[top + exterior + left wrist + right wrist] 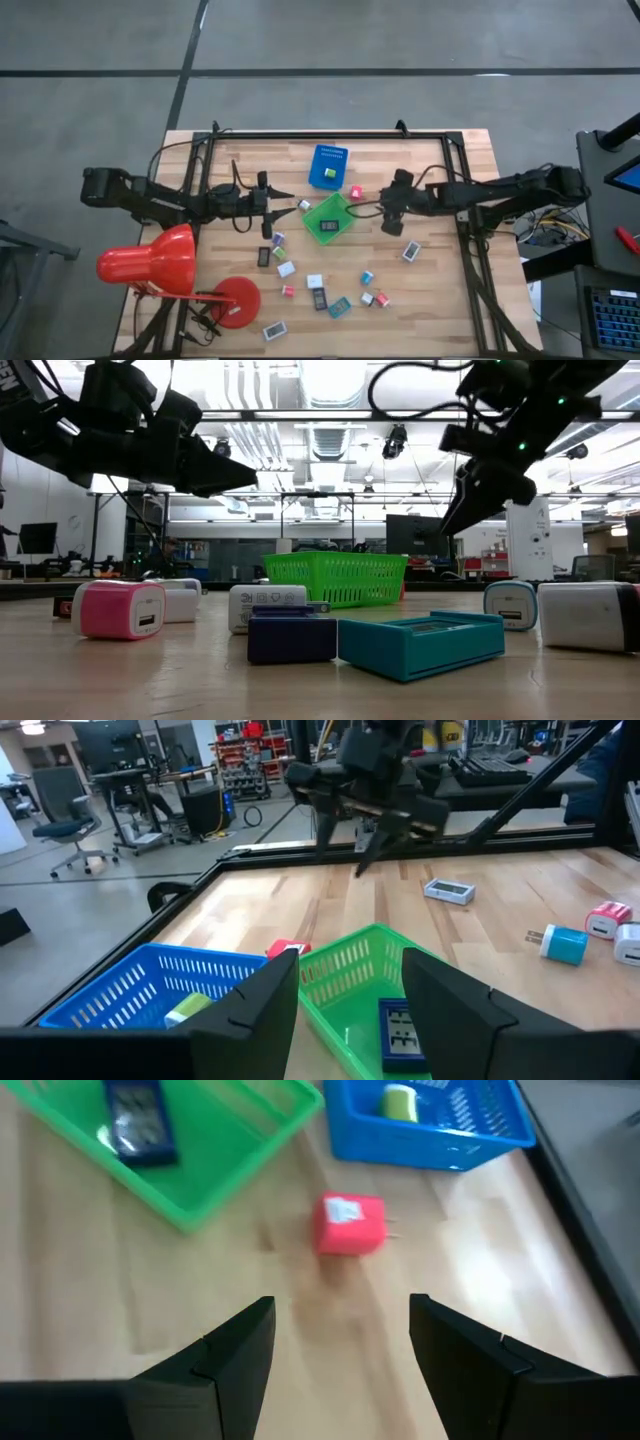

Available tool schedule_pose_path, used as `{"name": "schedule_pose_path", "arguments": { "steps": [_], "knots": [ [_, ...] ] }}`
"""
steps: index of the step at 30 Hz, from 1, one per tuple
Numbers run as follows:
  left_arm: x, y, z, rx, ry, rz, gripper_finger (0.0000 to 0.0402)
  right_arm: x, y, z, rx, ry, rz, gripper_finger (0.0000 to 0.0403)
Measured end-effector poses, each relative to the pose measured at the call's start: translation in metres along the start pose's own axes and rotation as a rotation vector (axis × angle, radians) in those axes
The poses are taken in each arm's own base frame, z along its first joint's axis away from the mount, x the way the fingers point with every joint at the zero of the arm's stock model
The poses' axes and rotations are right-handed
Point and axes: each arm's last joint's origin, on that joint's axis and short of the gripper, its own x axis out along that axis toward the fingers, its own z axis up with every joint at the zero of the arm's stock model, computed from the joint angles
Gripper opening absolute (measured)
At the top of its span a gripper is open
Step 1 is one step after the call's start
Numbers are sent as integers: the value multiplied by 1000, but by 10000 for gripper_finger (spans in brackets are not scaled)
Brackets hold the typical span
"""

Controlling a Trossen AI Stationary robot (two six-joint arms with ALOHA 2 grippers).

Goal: Pick & Place Office items
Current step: Put the big pink charger adapter into the blue bin

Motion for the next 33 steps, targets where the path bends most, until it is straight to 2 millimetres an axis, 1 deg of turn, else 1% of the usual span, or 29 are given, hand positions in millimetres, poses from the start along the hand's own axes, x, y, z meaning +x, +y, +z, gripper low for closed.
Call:
{"name": "schedule_pose_path", "arguments": {
  "steps": [3,6,9,12,16,19,24,28,33],
  "knots": [
    [0,0,0,0,0,0,181,6,-11,0,-18,13,-19,224],
    [0,0,0,0,0,0,181,15,-21,0,-12,-7,23,224],
    [0,0,0,0,0,0,181,26,-26,2,-30,-39,76,224],
    [0,0,0,-1,1,0,181,41,-29,0,-34,-20,124,224],
    [0,0,0,-4,1,0,181,60,-34,0,23,35,160,224],
    [0,0,0,-5,2,0,181,72,-32,-1,19,77,167,224],
    [0,0,-1,-9,6,0,181,85,-29,1,4,106,178,220],
    [0,0,-1,-11,10,-1,181,88,-24,0,24,124,186,192],
    [0,0,-2,-11,17,-2,181,83,-17,-1,61,131,200,129]
  ]
}}
